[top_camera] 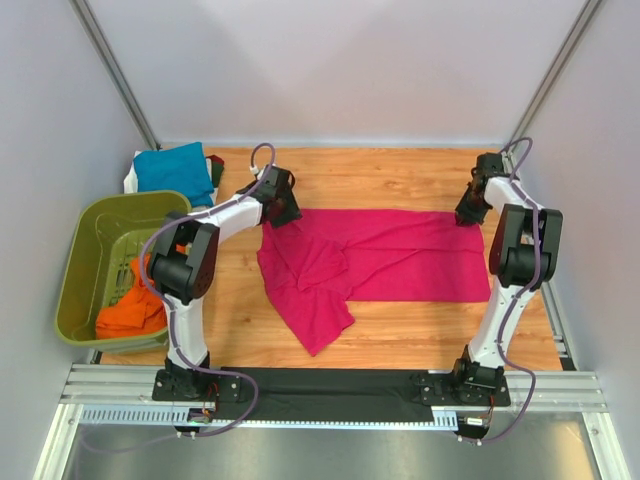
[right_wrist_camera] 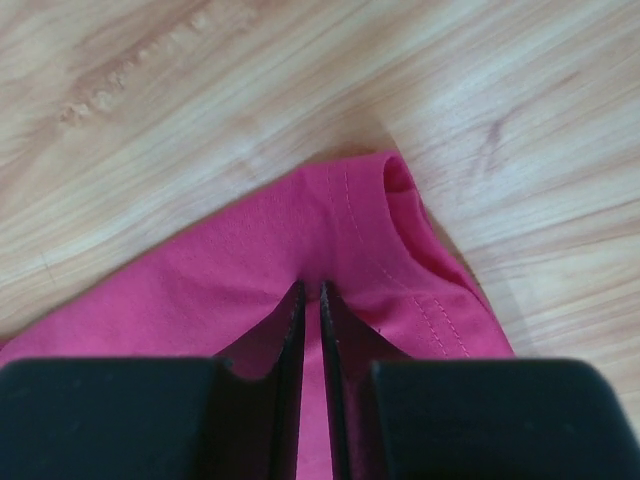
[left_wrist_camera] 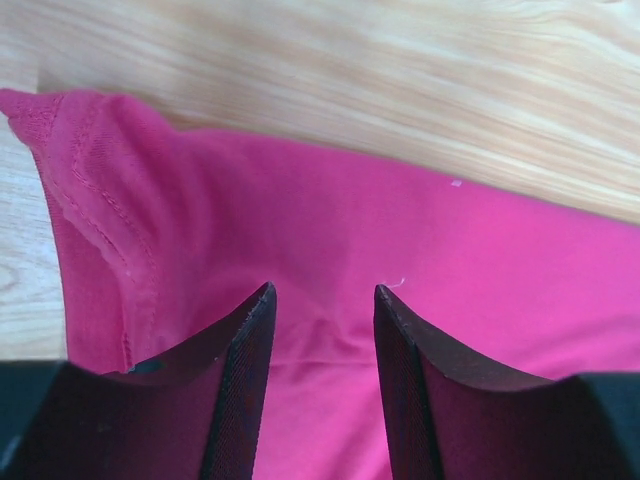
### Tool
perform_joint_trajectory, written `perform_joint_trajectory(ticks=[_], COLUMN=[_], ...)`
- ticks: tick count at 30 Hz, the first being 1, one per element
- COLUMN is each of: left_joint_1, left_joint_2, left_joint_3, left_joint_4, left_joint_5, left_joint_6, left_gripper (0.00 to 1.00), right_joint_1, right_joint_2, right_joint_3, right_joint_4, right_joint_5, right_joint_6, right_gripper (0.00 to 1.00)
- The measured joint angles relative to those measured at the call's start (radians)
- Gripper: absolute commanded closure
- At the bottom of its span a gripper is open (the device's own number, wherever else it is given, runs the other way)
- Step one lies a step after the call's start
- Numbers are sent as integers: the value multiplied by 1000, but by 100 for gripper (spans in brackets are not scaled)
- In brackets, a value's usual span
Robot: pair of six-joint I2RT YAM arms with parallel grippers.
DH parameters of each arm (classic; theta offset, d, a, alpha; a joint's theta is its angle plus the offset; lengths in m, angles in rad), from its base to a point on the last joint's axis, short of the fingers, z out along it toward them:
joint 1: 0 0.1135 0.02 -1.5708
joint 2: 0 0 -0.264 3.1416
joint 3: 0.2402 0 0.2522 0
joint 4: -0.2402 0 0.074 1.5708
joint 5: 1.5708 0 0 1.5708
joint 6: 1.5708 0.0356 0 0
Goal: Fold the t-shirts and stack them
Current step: Fold the tshirt
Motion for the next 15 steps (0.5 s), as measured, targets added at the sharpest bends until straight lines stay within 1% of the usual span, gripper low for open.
perform_joint_trajectory(ticks=[8,15], left_joint_1=[51,95], left_joint_2=[64,134], left_joint_3=[23,122], left_joint_4=[0,-11], left_joint_5=[56,91], left_joint_6=[-46,-53], left_gripper=[51,51], right_joint_1=[0,1], right_joint_2=[68,168], right_joint_3=[96,247], right_joint_4=[4,7], right_joint_5=[-1,-15], right_joint_6=[5,20], right_gripper=[88,87])
